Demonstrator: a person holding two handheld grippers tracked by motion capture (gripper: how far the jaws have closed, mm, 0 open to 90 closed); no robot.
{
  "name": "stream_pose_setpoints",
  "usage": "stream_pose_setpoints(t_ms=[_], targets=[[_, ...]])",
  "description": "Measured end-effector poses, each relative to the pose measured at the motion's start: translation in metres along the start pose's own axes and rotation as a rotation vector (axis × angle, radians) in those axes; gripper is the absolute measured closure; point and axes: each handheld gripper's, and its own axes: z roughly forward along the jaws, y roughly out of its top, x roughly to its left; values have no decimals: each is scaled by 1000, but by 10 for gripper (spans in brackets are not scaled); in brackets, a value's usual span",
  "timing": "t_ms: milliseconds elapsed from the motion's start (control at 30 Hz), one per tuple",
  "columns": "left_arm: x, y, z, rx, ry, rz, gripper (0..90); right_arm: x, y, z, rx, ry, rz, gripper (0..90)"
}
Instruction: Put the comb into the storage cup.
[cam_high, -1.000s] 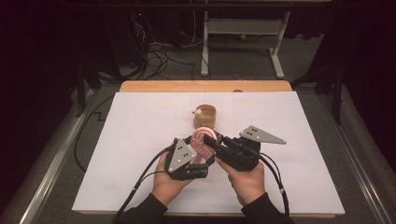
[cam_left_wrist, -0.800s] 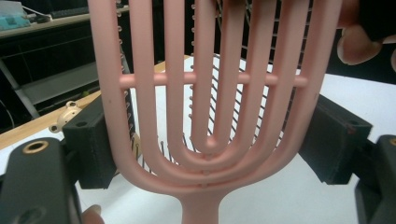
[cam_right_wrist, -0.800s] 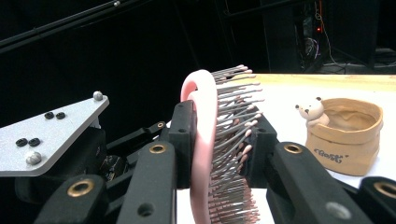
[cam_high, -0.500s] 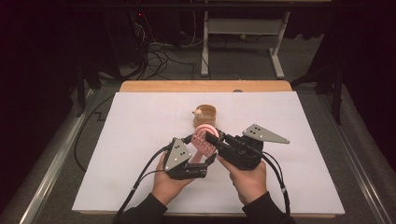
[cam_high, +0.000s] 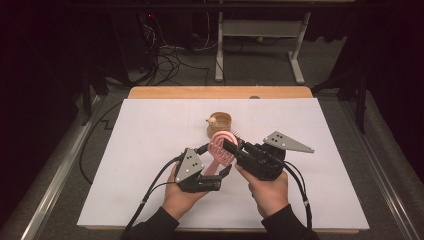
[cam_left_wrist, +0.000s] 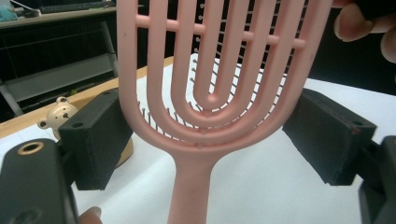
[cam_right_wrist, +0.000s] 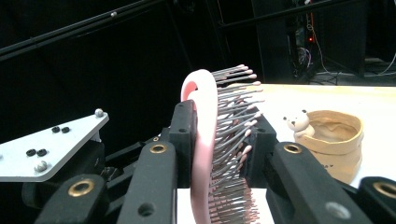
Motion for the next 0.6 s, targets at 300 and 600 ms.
stream_pose_setpoints(t_ms=[300,600], targets=[[0,-1,-1,-7,2,-7,139,-3,2,-3,-7,-16,2,718],[5,-3,-1,-10,5,-35,128,-13,3,-8,-15,-41,12,719]])
